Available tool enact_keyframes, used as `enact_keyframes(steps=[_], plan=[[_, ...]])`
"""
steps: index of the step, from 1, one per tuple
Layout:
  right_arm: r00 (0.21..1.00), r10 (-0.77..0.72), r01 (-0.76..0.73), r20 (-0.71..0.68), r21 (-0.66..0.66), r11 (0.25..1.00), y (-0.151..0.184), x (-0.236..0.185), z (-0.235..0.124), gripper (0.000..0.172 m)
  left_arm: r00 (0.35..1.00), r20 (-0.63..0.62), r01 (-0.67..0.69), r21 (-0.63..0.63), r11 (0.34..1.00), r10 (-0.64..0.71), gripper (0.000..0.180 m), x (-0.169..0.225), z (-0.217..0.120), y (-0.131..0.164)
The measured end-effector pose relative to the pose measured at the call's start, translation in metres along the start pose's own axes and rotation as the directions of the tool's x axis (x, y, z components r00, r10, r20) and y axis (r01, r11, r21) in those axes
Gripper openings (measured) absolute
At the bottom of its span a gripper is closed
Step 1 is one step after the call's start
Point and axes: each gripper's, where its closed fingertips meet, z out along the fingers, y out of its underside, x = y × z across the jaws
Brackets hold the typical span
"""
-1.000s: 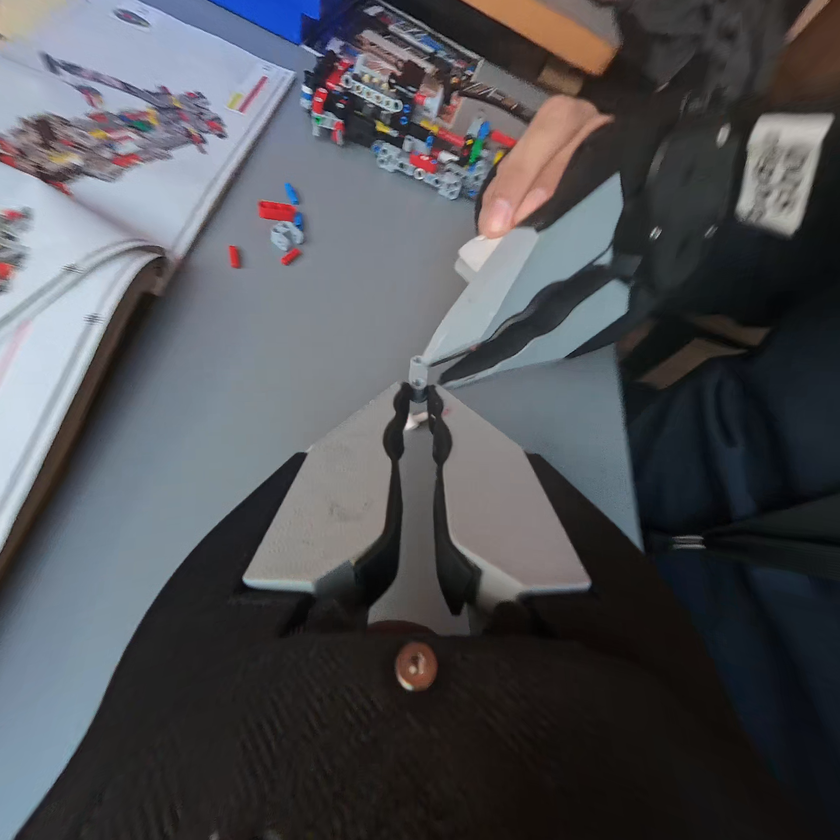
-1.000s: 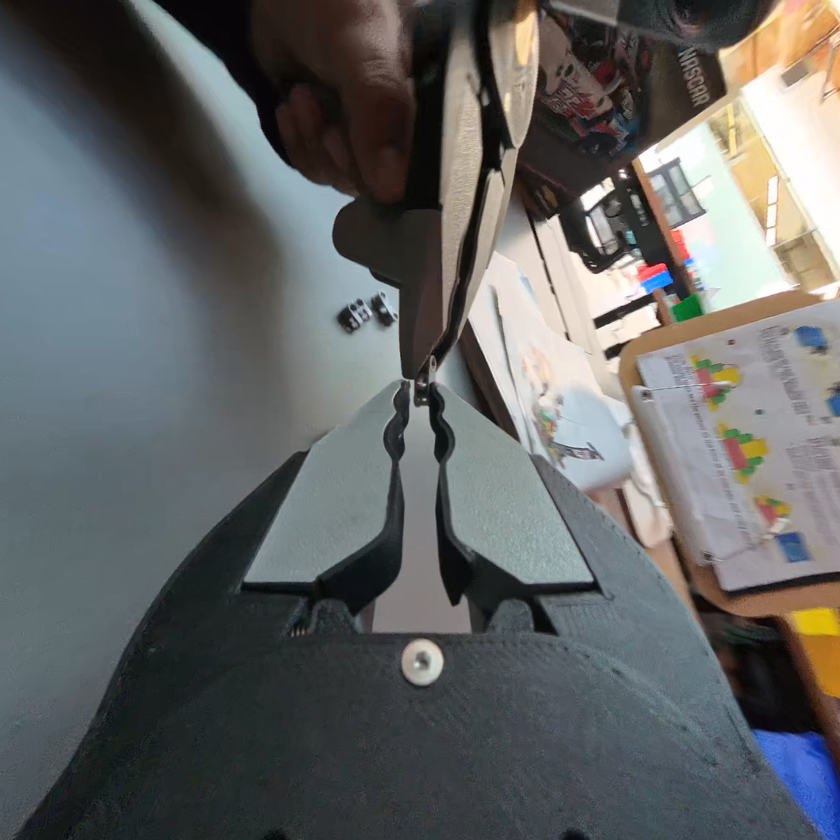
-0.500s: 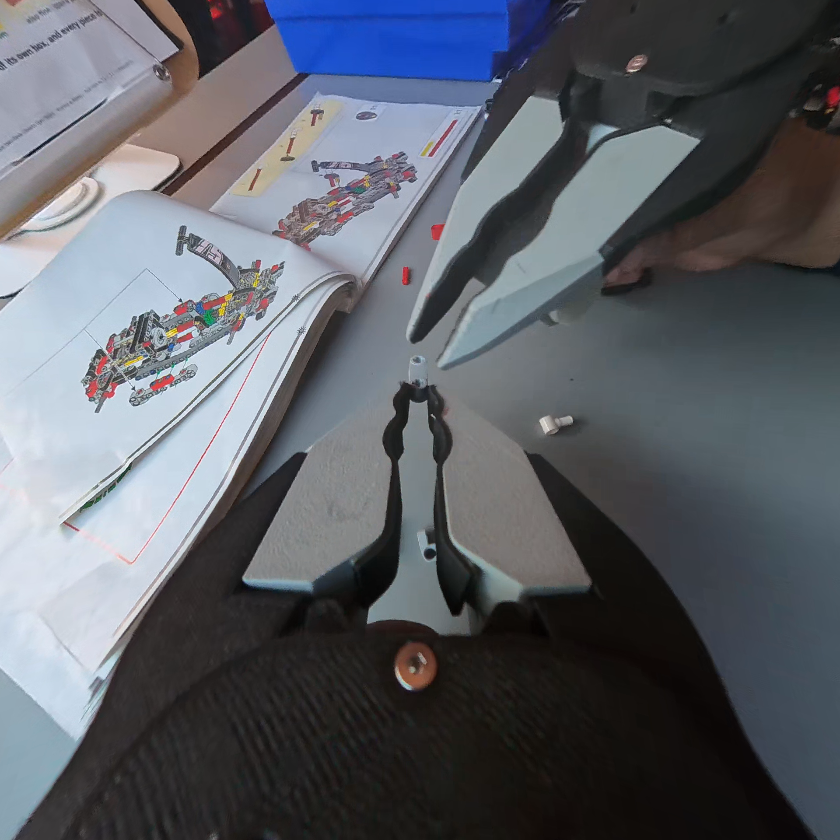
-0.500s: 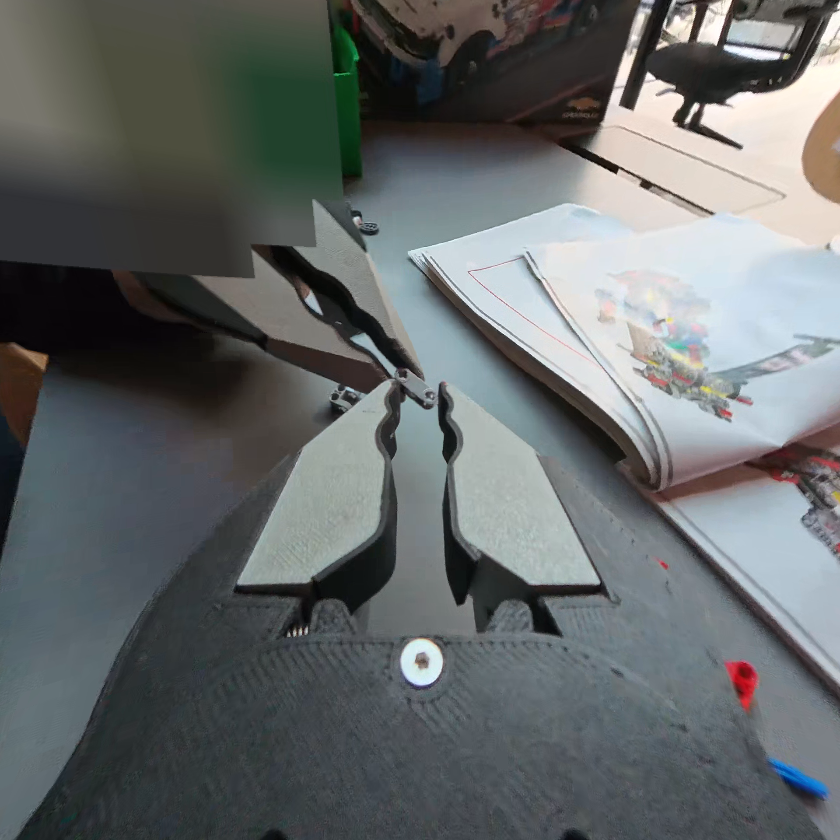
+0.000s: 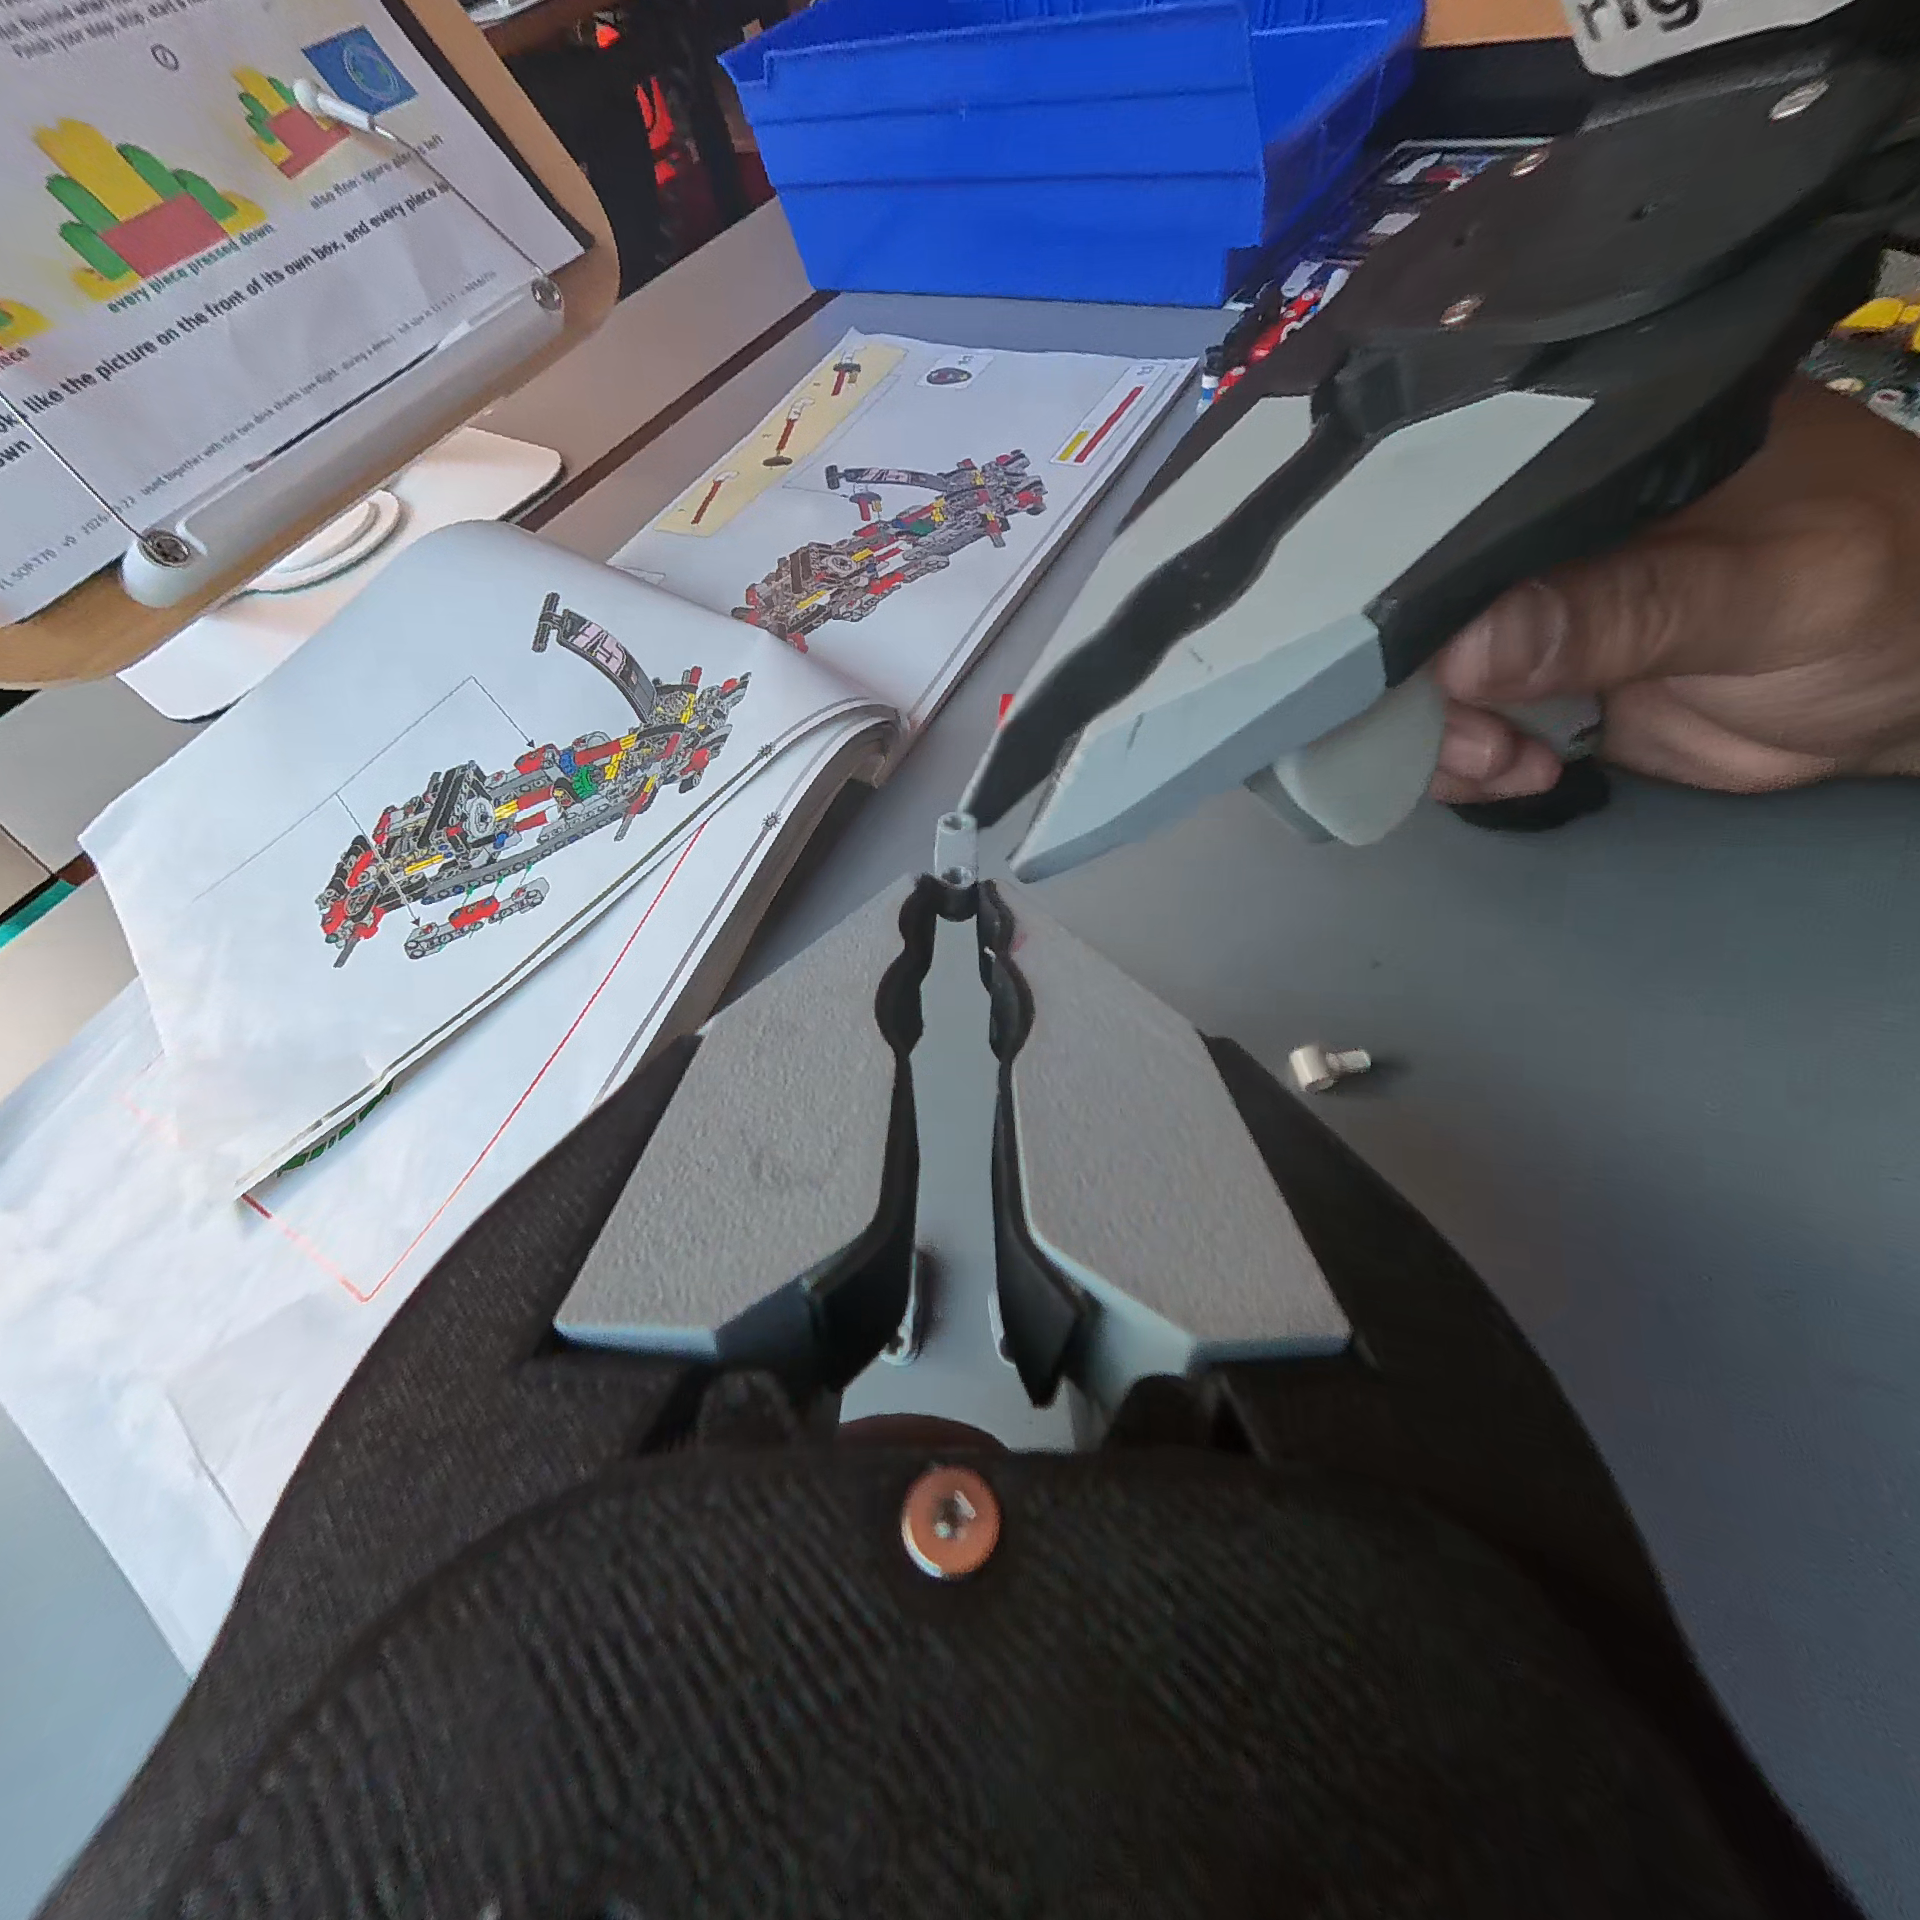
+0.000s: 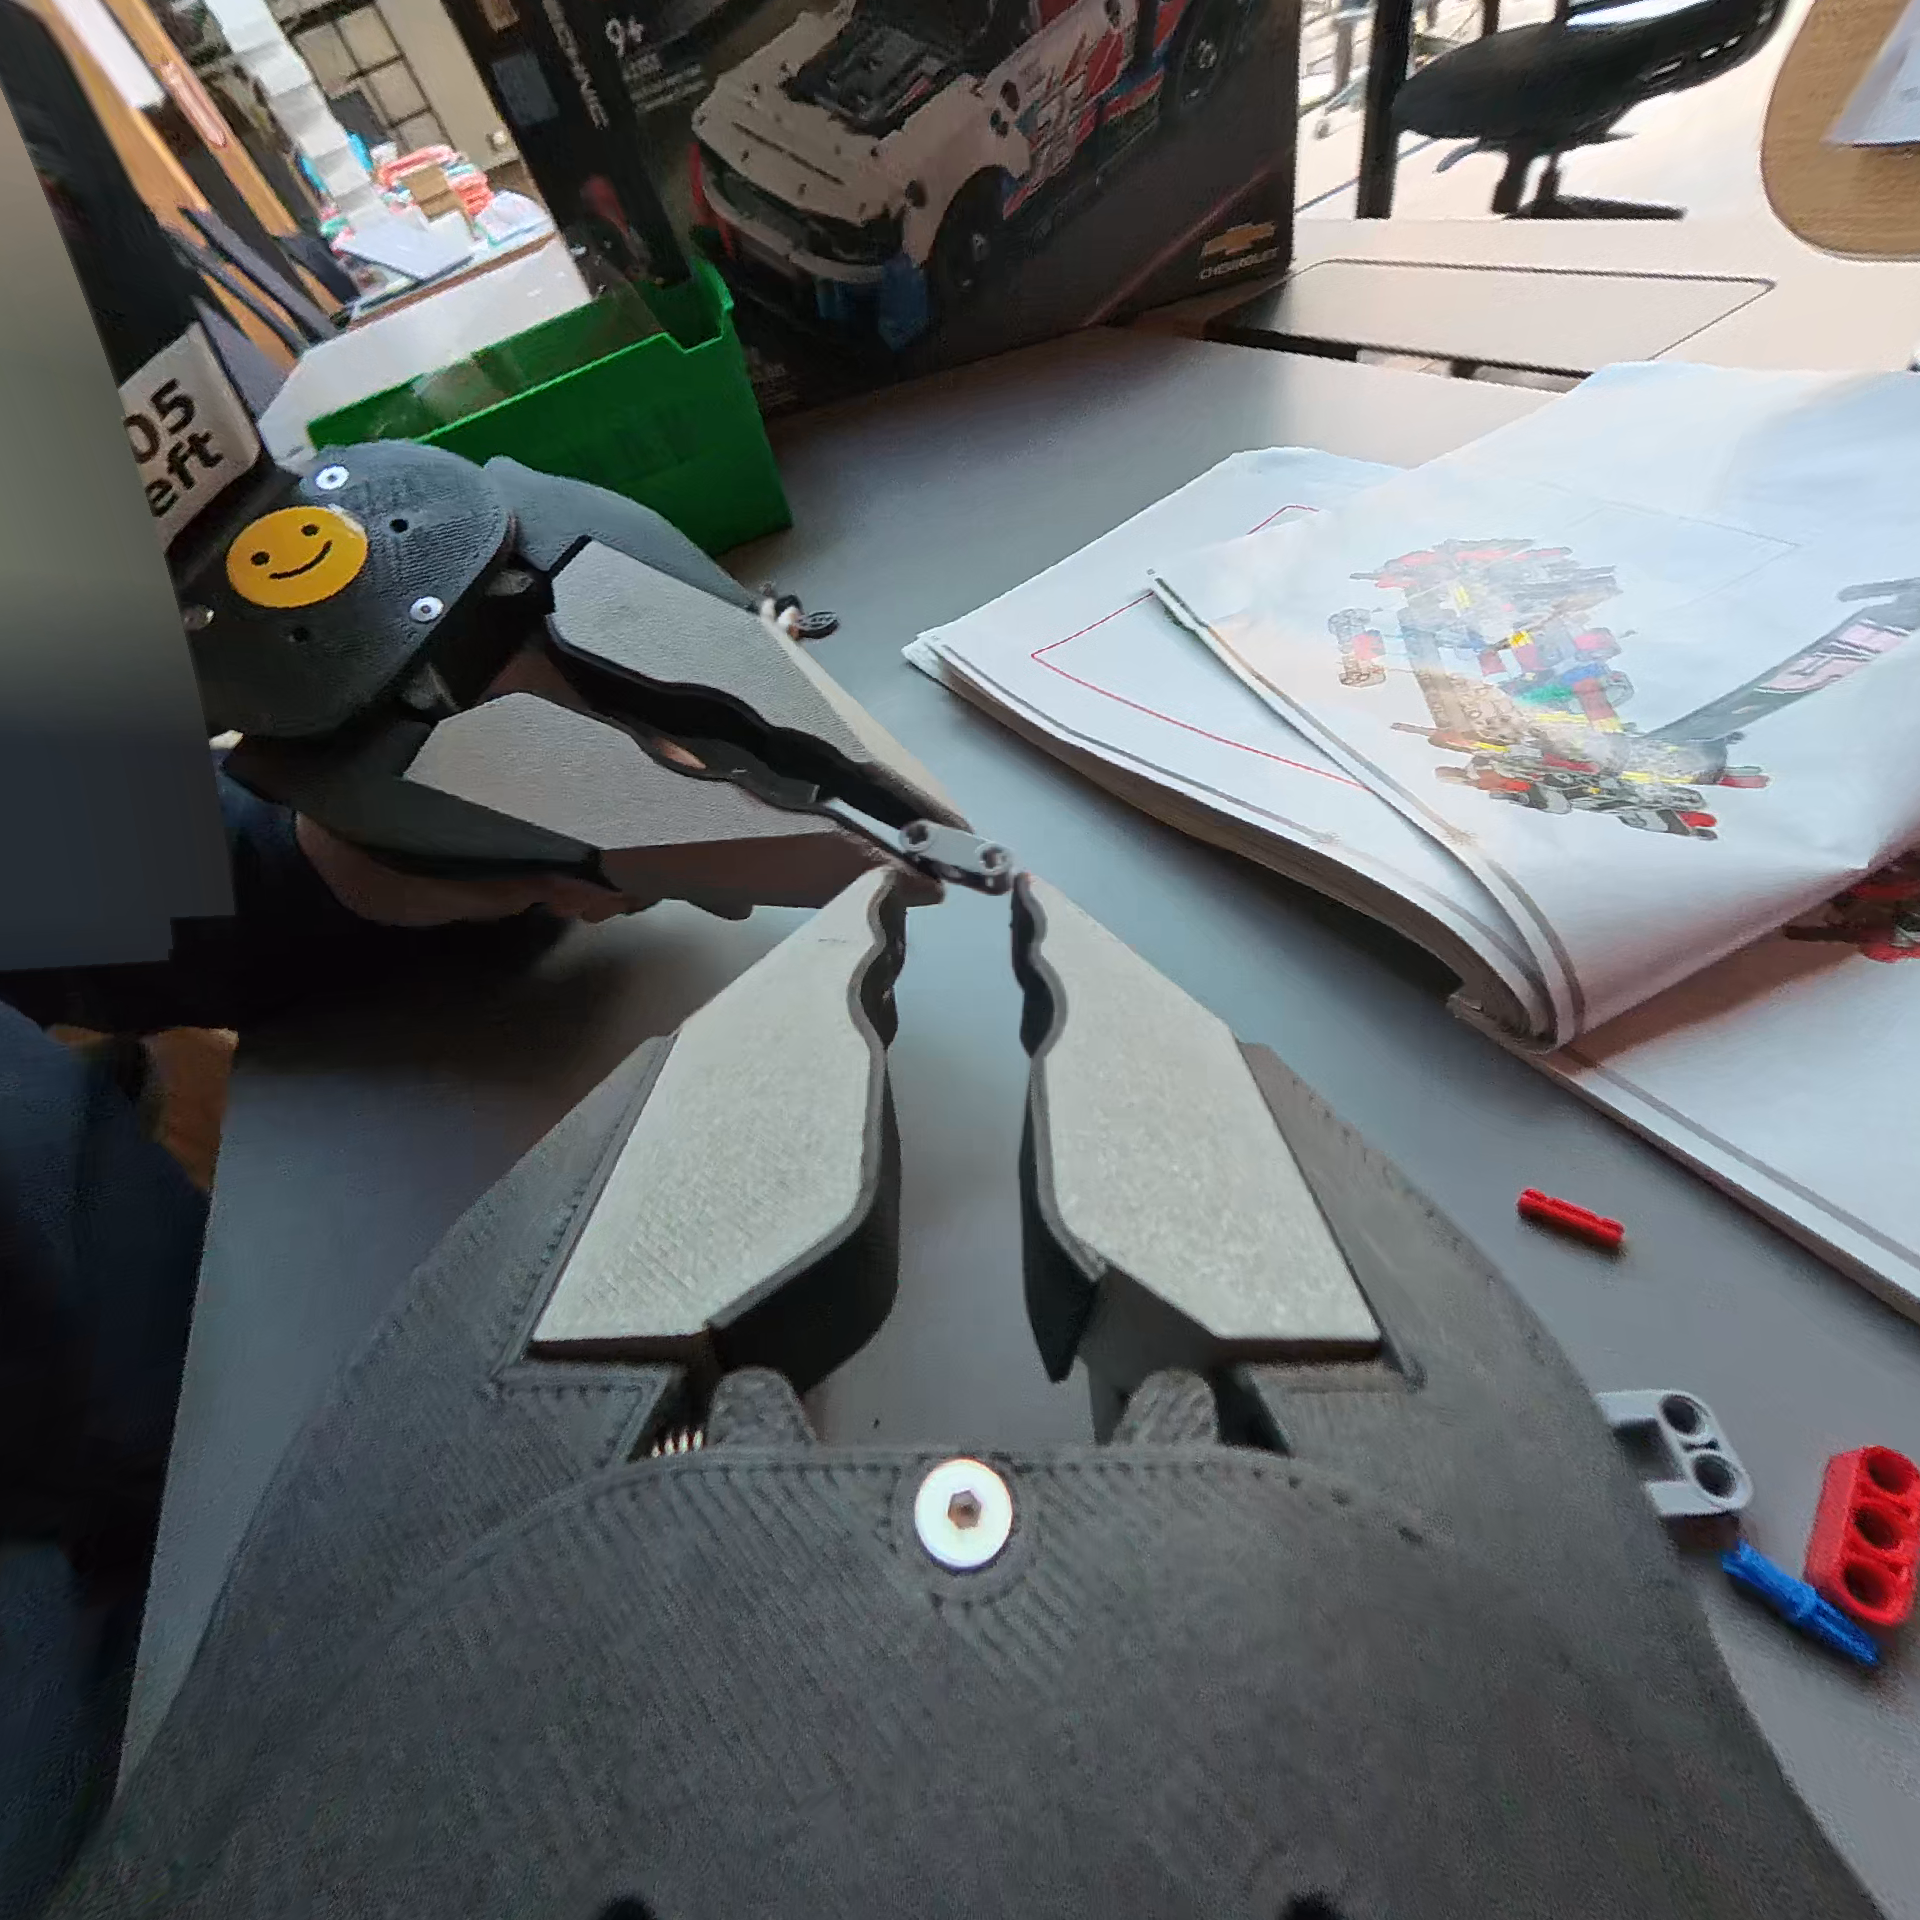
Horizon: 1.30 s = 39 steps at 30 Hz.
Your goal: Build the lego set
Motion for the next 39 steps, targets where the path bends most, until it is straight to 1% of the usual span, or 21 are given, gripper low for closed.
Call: enact_keyframes(steps=[2, 4, 5, 7, 9, 12, 15, 19, 24, 26, 27, 30, 34, 39], plan=[[1.000, 0.007, -0.006, -0.024, 0.044, 0.999, -0.007, 0.004, -0.004, 0.017, 1.000, 0.001, 0.001, 0.003, 1.000, -0.001, 0.005, 0.000, 0.000, -0.001], [1.000, 0.000, -0.002, 0.024, 0.082, 0.997, -0.013, -0.003, -0.007, 0.012, 1.000, 0.003, -0.001, -0.003, 1.000, 0.001, 0.005, -0.001, 0.000, 0.001], [0.999, 0.000, -0.003, 0.038, 0.076, 0.997, -0.013, -0.005, -0.006, 0.009, 1.000, -0.002, -0.002, 0.002, 1.000, 0.002, 0.005, 0.000, 0.001, 0.001], [1.000, -0.001, 0.000, 0.027, 0.044, 0.999, -0.007, -0.005, -0.002, 0.011, 1.000, -0.013, -0.013, 0.016, 1.000, 0.013, 0.005, 0.004, 0.000, -0.002], [0.999, -0.005, 0.003, 0.037, 0.048, 0.999, -0.007, -0.007, 0.000, 0.011, 0.999, -0.013, -0.032, 0.001, 0.999, 0.032, 0.005, 0.005, 0.001, 0.000], [0.999, 0.001, -0.002, 0.048, 0.028, 1.000, -0.004, -0.008, 0.003, 0.005, 0.999, -0.011, -0.032, -0.015, 0.999, 0.032, 0.005, 0.005, 0.001, 0.003], [1.000, 0.017, -0.017, -0.010, 0.038, 0.999, -0.005, 0.005, -0.001, 0.008, 1.000, -0.008, -0.005, -0.009, 1.000, 0.005, 0.005, 0.000, 0.001, 0.003], [0.998, 0.053, -0.053, 0.024, 0.031, 0.998, -0.004, 0.005, -0.001, 0.017, 1.000, 0.002, 0.018, -0.005, 1.000, -0.018, 0.005, -0.006, 0.000, 0.004], [1.000, 0.027, -0.027, 0.001, 0.018, 0.999, -0.003, 0.007, -0.001, 0.015, 1.000, -0.010, 0.003, 0.017, 1.000, -0.003, 0.005, -0.002, 0.000, 0.000], [0.999, 0.012, -0.013, 0.039, 0.007, 1.000, -0.002, 0.004, -0.004, 0.004, 1.000, -0.015, 0.004, 0.025, 1.000, -0.004, 0.005, -0.001, -0.001, -0.001], [0.998, 0.009, -0.008, 0.056, -0.004, 1.000, -0.001, 0.003, -0.005, 0.004, 1.000, -0.019, 0.003, 0.025, 1.000, -0.003, 0.005, -0.002, -0.001, -0.001], [1.000, -0.009, 0.009, 0.008, -0.021, 1.000, 0.000, 0.012, -0.010, 0.010, 0.999, -0.027, 0.020, 0.032, 0.999, -0.019, 0.005, -0.002, -0.001, -0.002], [1.000, -0.008, 0.008, 0.015, 0.005, 1.000, -0.006, 0.009, -0.013, 0.009, 0.997, -0.072, 0.032, 0.049, 0.998, -0.029, 0.005, 0.006, -0.002, -0.005], [0.986, -0.126, 0.132, 0.105, -0.051, 0.990, 0.003, -0.009, -0.014, 0.011, 0.993, -0.115, 0.031, 0.064, 0.997, -0.023, 0.005, 0.015, -0.005, -0.009]])
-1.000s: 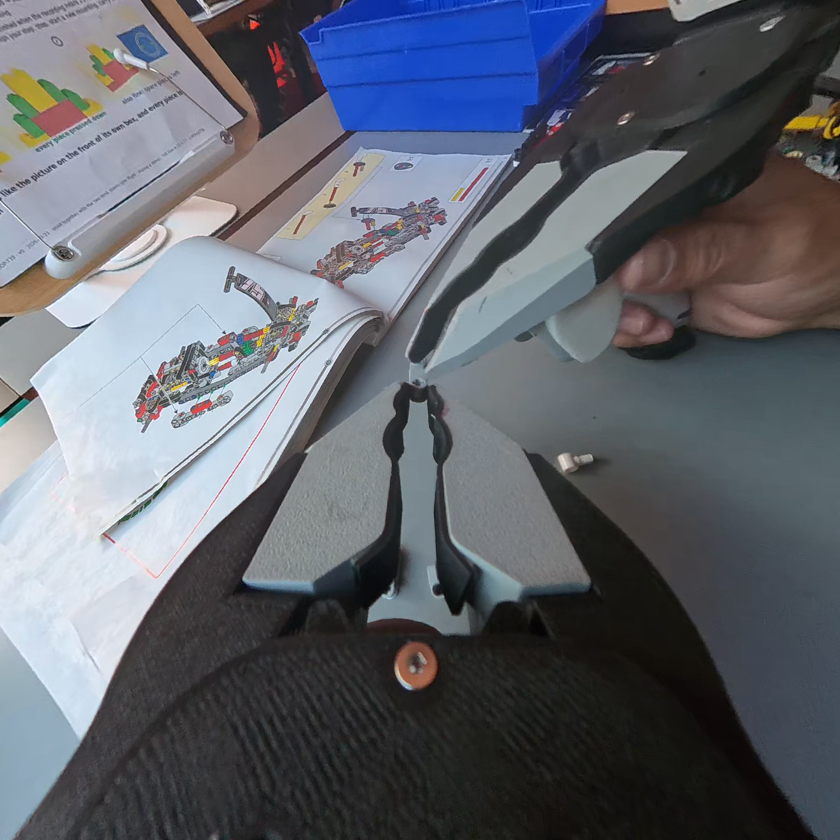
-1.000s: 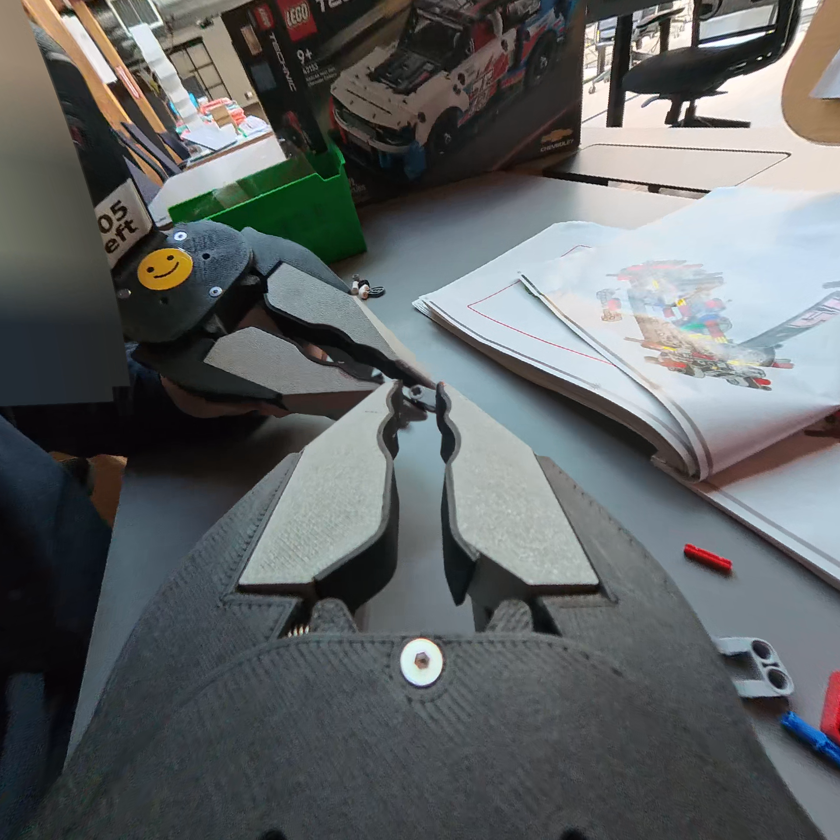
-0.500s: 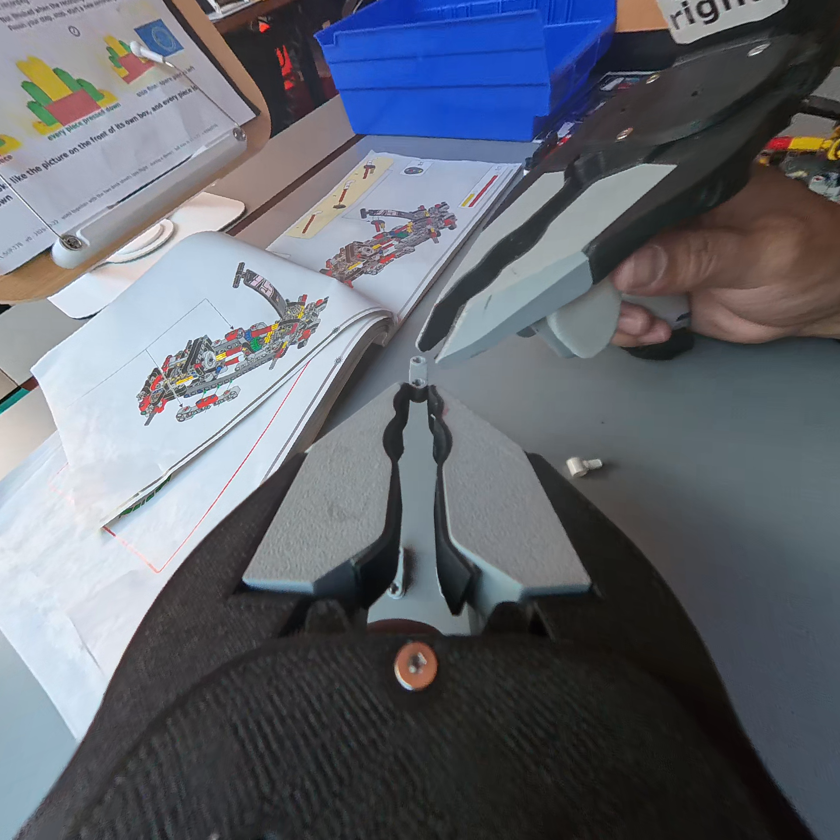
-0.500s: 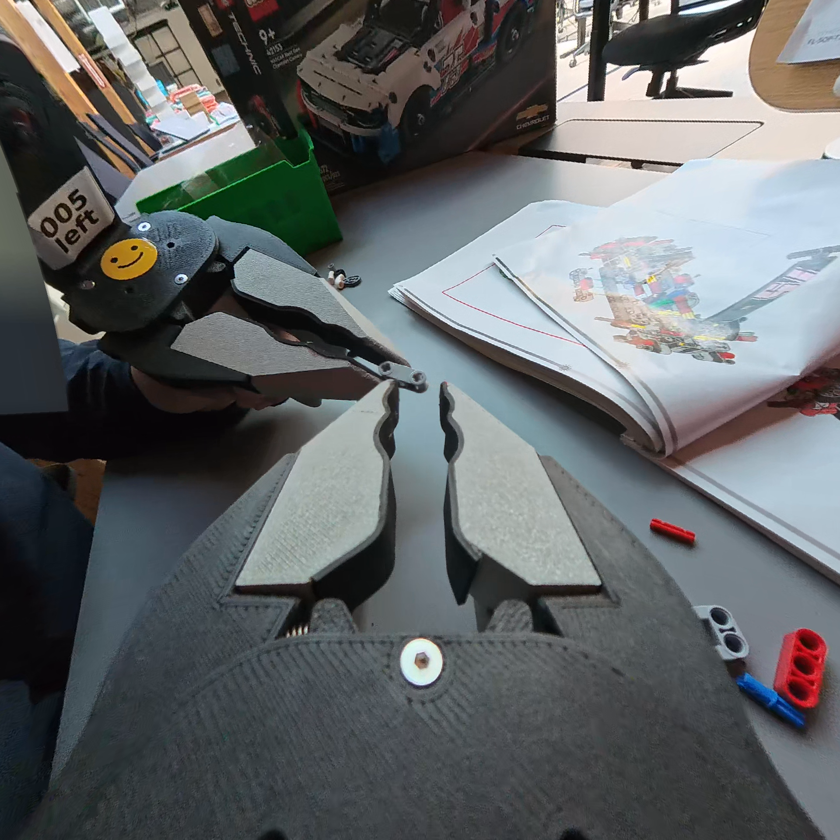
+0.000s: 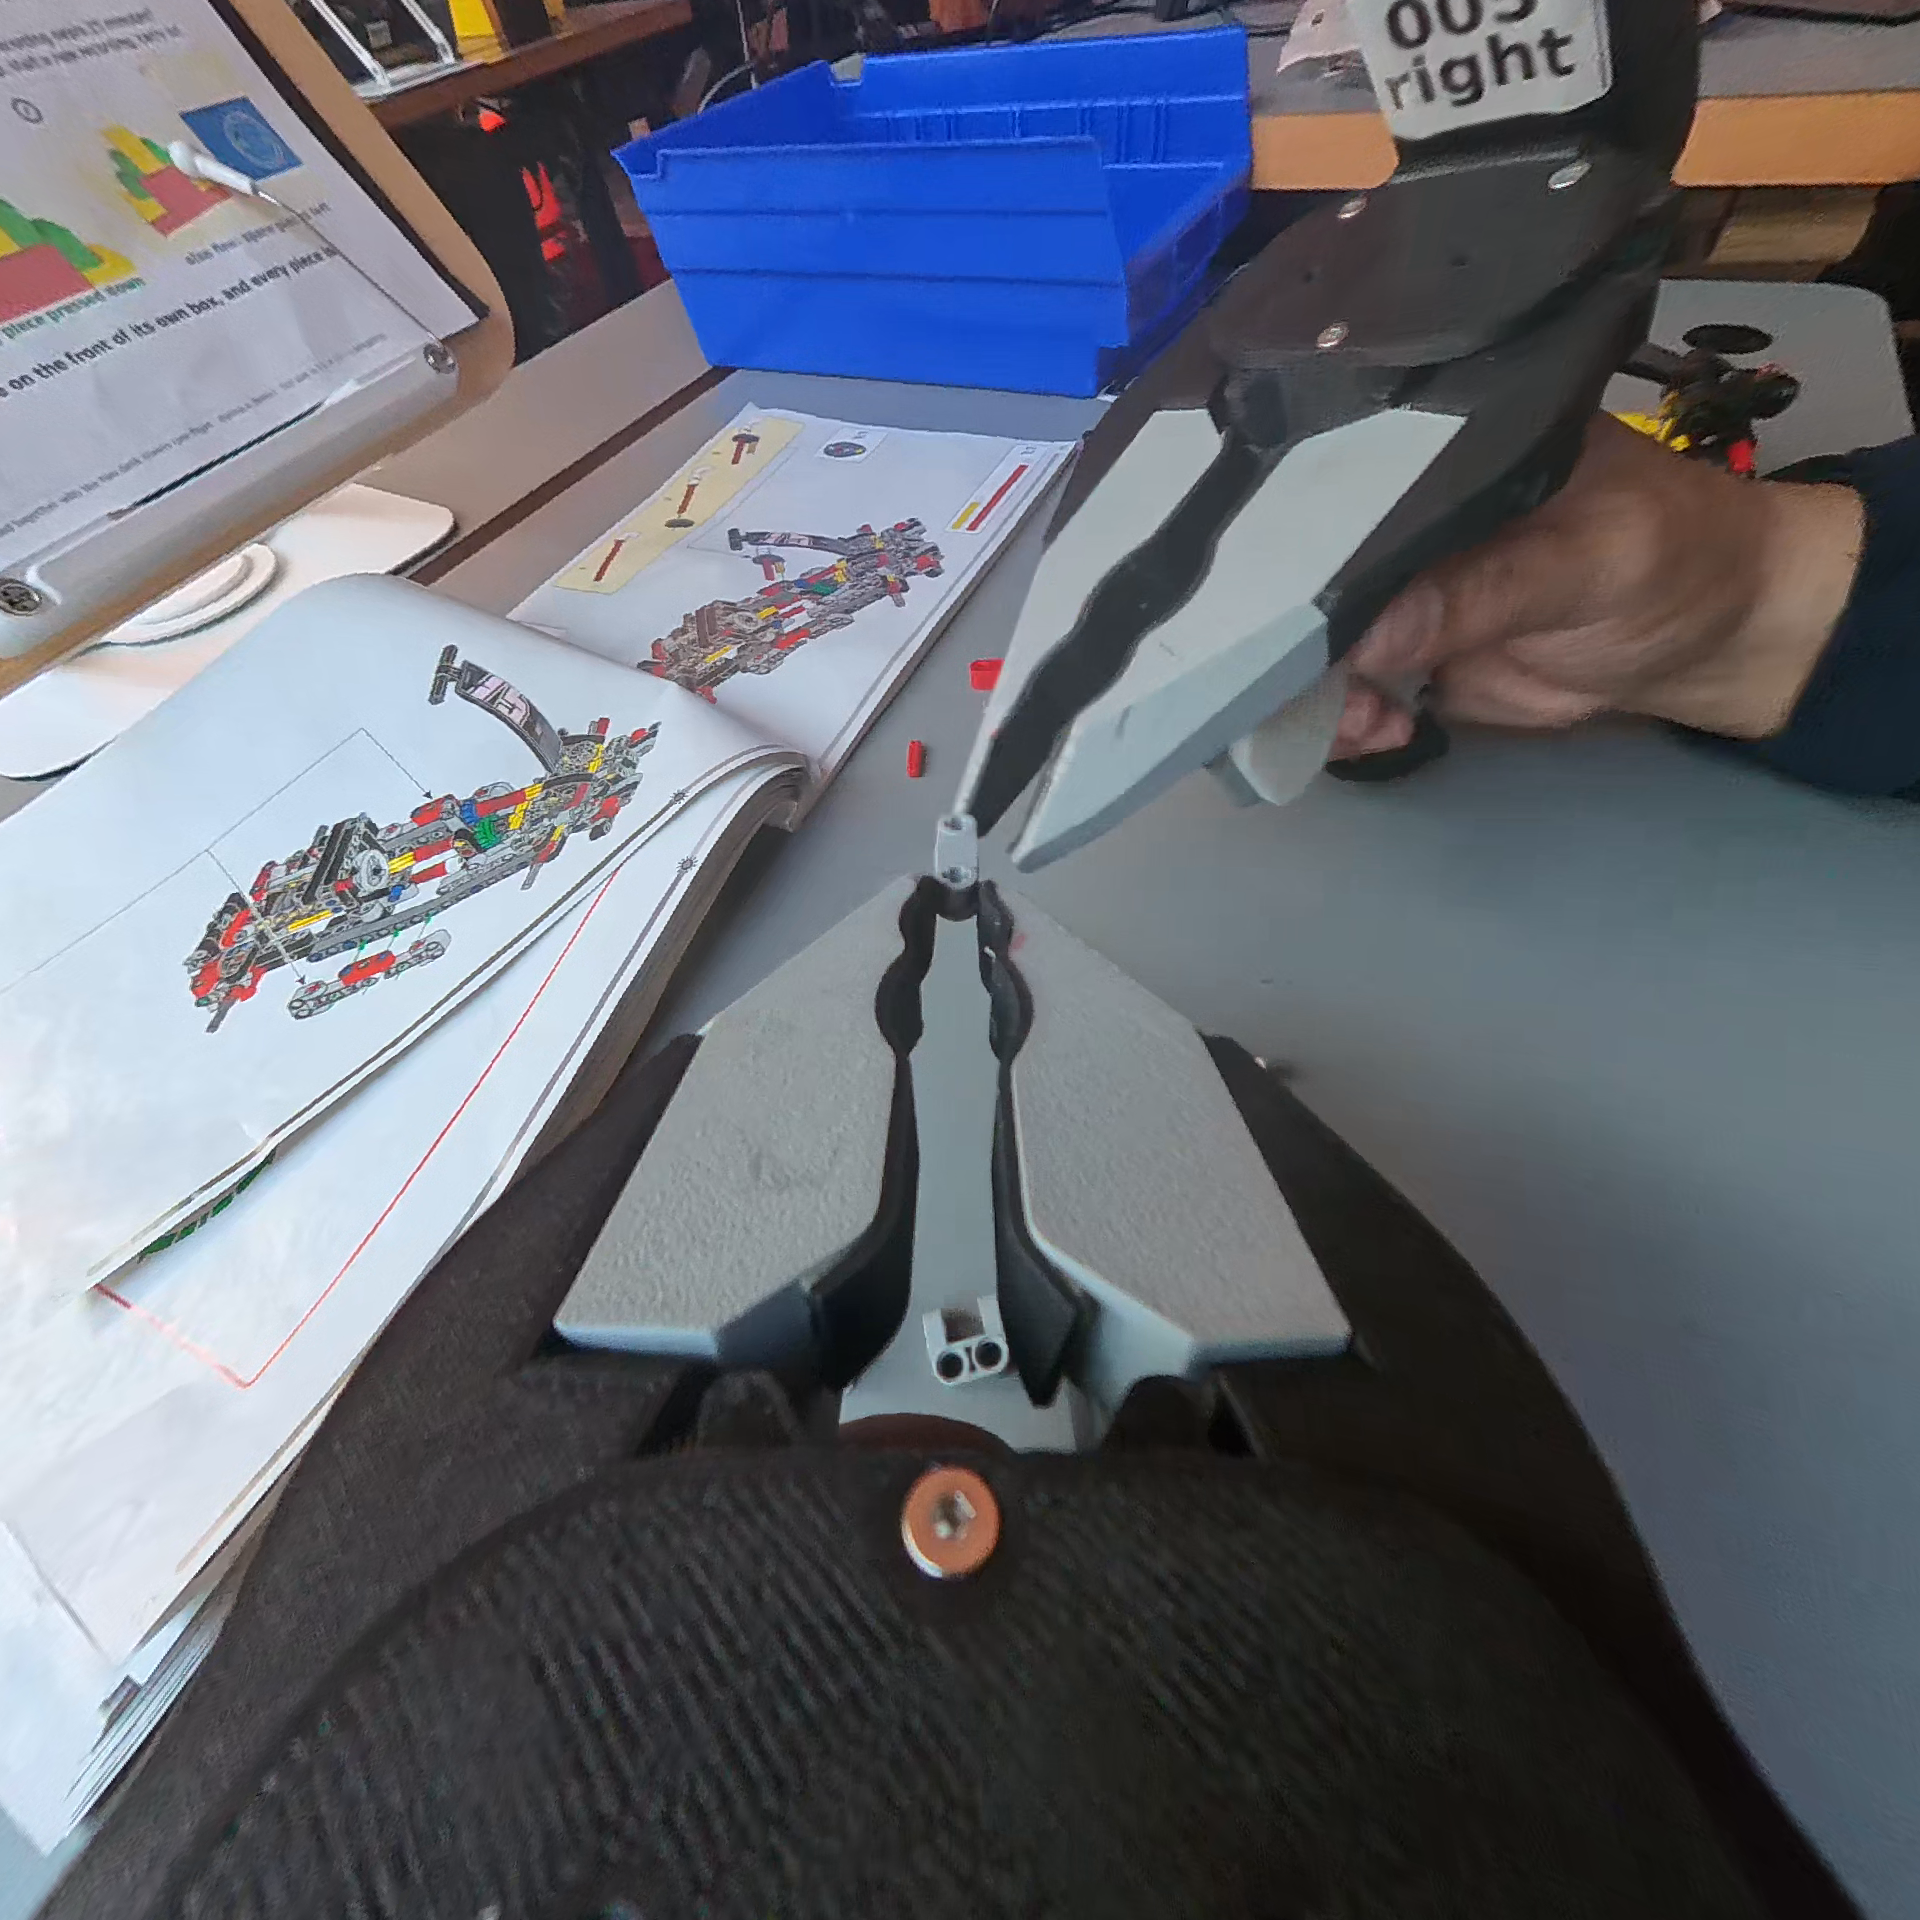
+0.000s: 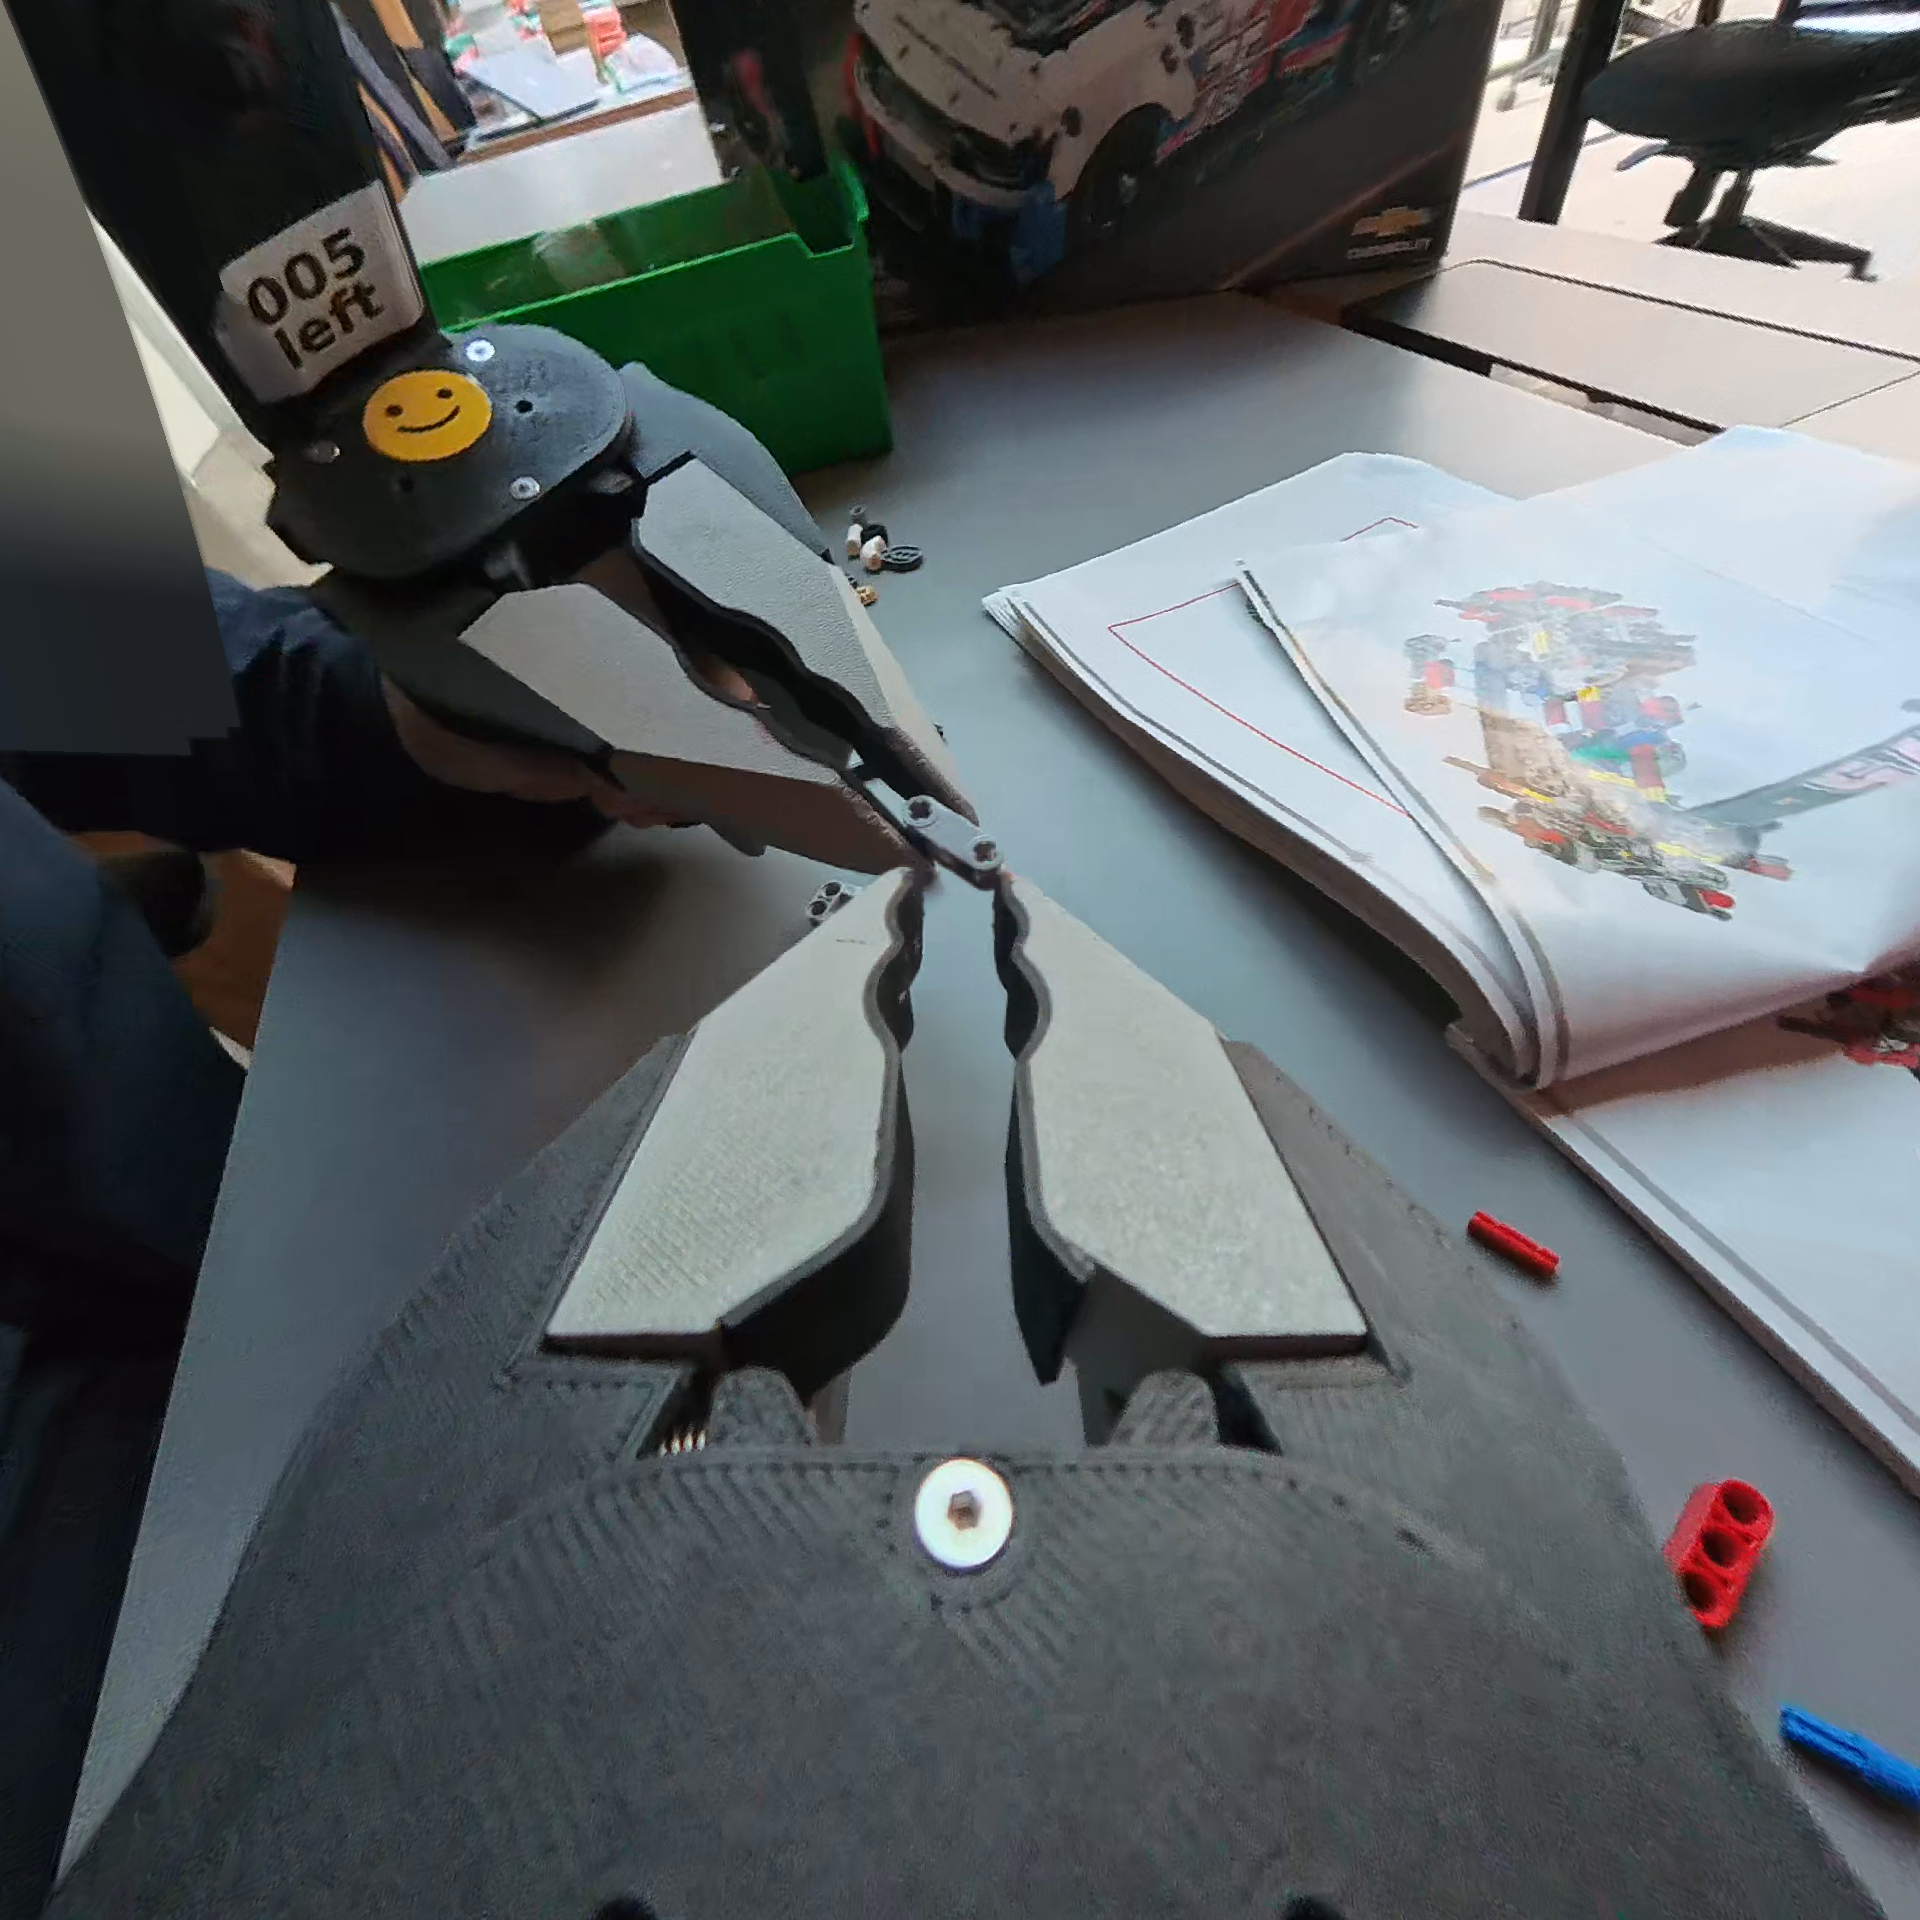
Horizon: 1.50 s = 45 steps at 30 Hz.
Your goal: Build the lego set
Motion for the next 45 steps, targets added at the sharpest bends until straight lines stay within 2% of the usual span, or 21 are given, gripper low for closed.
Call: enact_keyframes(steps=[4, 6, 10, 14, 16, 18, 21, 25, 27, 29, 30, 33, 35, 38, 42, 45], plan=[[0.999, -0.032, 0.032, 0.036, -0.004, 0.999, -0.004, -0.006, -0.005, 0.016, 0.995, -0.097, 0.016, 0.040, 0.999, -0.012, 0.005, 0.013, -0.004, -0.007], [0.992, -0.041, 0.040, 0.117, 0.010, 0.999, -0.010, -0.020, -0.009, 0.012, 0.983, -0.181, 0.057, 0.065, 0.996, -0.044, 0.005, 0.022, -0.008, -0.012], [0.986, -0.098, 0.103, 0.138, -0.032, 0.994, -0.009, -0.025, -0.014, 0.008, 0.963, -0.253, 0.110, 0.072, 0.991, -0.089, 0.005, 0.029, -0.012, -0.015], [0.977, -0.160, 0.177, 0.139, -0.119, 0.977, -0.001, -0.028, -0.016, 0.006, 0.948, -0.298, 0.128, 0.036, 0.991, -0.112, 0.005, 0.036, -0.011, -0.011], [0.976, -0.188, 0.205, 0.110, -0.182, 0.962, 0.007, -0.023, -0.017, 0.006, 0.941, -0.311, 0.139, -0.017, 0.990, -0.137, 0.015, 0.038, -0.009, -0.004], [0.973, -0.217, 0.230, 0.074, -0.285, 0.931, 0.023, -0.012, -0.017, 0.006, 0.946, -0.283, 0.135, -0.106, 0.985, -0.159, 0.036, 0.033, -0.005, 0.008], [0.972, -0.232, 0.222, 0.035, -0.458, 0.861, 0.051, 0.004, -0.014, 0.006, 0.956, -0.211, 0.177, -0.128, 0.976, -0.202, 0.033, 0.013, -0.009, 0.011], [0.973, -0.224, 0.210, 0.046, -0.568, 0.796, 0.076, 0.014, -0.003, 0.004, 0.953, -0.064, 0.291, -0.100, 0.952, -0.298, 0.030, -0.034, -0.022, 0.011], [0.976, -0.211, 0.199, 0.046, -0.568, 0.798, 0.075, 0.015, -0.002, 0.008, 0.943, 0.032, 0.333, -0.128, 0.934, -0.332, 0.030, -0.059, -0.028, 0.024], [0.975, -0.218, 0.201, 0.042, -0.588, 0.784, 0.073, 0.015, -0.005, 0.029, 0.936, 0.122, 0.347, -0.153, 0.925, -0.331, 0.032, -0.081, -0.034, 0.036], [0.972, -0.232, 0.210, 0.038, -0.585, 0.783, 0.068, 0.015, -0.007, 0.030, 0.934, 0.147, 0.346, -0.143, 0.927, -0.325, 0.032, -0.089, -0.037, 0.037], [0.970, -0.242, 0.198, -0.017, -0.524, 0.829, 0.028, 0.022, -0.009, 0.034, 0.921, 0.198, 0.365, -0.133, 0.922, -0.336, 0.032, -0.107, -0.040, 0.041], [0.967, -0.216, 0.130, -0.132, -0.473, 0.871, -0.006, 0.045, -0.003, 0.037, 0.918, 0.240, 0.364, -0.187, 0.913, -0.317, 0.032, -0.115, -0.037, 0.055], [0.949, -0.196, 0.071, -0.248, -0.435, 0.898, -0.035, 0.084, 0.024, 0.050, 0.917, 0.294, 0.346, -0.251, 0.904, -0.269, 0.026, -0.123, -0.033, 0.073], [0.919, -0.288, 0.088, -0.268, -0.573, 0.815, -0.014, 0.120, 0.074, 0.051, 0.895, 0.399, 0.337, -0.315, 0.887, -0.199, 0.017, -0.139, -0.035, 0.091], [0.930, -0.262, 0.035, -0.257, -0.649, 0.760, 0.010, 0.130, 0.094, 0.046, 0.897, 0.395, 0.348, -0.358, 0.866, -0.198, 0.000, -0.137, -0.032, 0.102]])
